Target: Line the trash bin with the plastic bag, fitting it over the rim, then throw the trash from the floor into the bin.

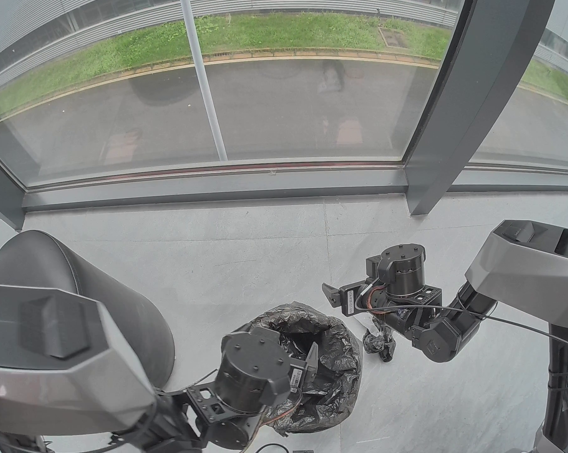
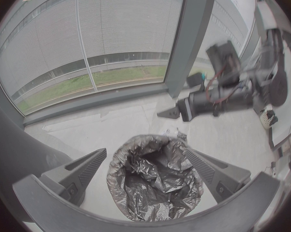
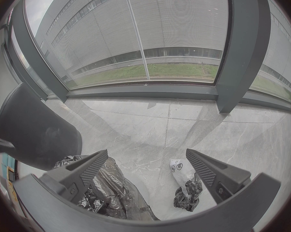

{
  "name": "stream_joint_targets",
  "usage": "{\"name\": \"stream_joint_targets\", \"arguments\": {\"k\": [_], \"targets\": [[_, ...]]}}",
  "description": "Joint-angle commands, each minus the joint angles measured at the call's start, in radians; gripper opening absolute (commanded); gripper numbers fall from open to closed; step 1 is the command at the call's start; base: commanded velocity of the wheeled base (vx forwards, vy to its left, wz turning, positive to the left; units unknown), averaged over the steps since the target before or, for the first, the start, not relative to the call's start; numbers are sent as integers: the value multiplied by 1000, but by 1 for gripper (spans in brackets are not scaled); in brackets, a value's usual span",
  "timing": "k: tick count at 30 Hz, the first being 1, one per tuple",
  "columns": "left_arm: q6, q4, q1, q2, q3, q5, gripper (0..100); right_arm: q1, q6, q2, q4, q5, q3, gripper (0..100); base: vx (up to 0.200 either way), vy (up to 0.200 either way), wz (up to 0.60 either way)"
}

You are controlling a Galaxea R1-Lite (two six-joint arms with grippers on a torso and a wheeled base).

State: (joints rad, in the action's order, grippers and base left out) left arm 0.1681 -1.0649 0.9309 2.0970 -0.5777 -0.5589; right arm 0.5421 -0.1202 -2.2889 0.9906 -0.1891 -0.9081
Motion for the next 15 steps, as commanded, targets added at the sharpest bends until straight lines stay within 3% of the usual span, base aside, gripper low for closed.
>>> {"name": "stream_joint_targets", "arguments": {"k": [1, 6, 10, 11, 12, 15], "targets": [[-4, 3, -46, -374, 151, 2, 100, -18, 1, 2, 2, -1, 0, 100, 0, 0, 0], [-10, 37, -164, -643, 234, 5, 100, -41, 2, 54, 26, -3, 11, 100, 0, 0, 0], [-13, 267, -182, -896, 254, 2, 100, -44, 73, 88, 25, -13, 31, 100, 0, 0, 0], [-13, 267, -182, -896, 254, 2, 100, -44, 73, 88, 25, -13, 31, 100, 0, 0, 0], [-15, 404, -222, -1009, 249, 2, 100, -44, 131, 118, 23, -16, 46, 100, 0, 0, 0], [-21, 619, -303, -1158, 245, 7, 100, -37, 166, 172, 5, -21, 38, 100, 0, 0, 0]]}}
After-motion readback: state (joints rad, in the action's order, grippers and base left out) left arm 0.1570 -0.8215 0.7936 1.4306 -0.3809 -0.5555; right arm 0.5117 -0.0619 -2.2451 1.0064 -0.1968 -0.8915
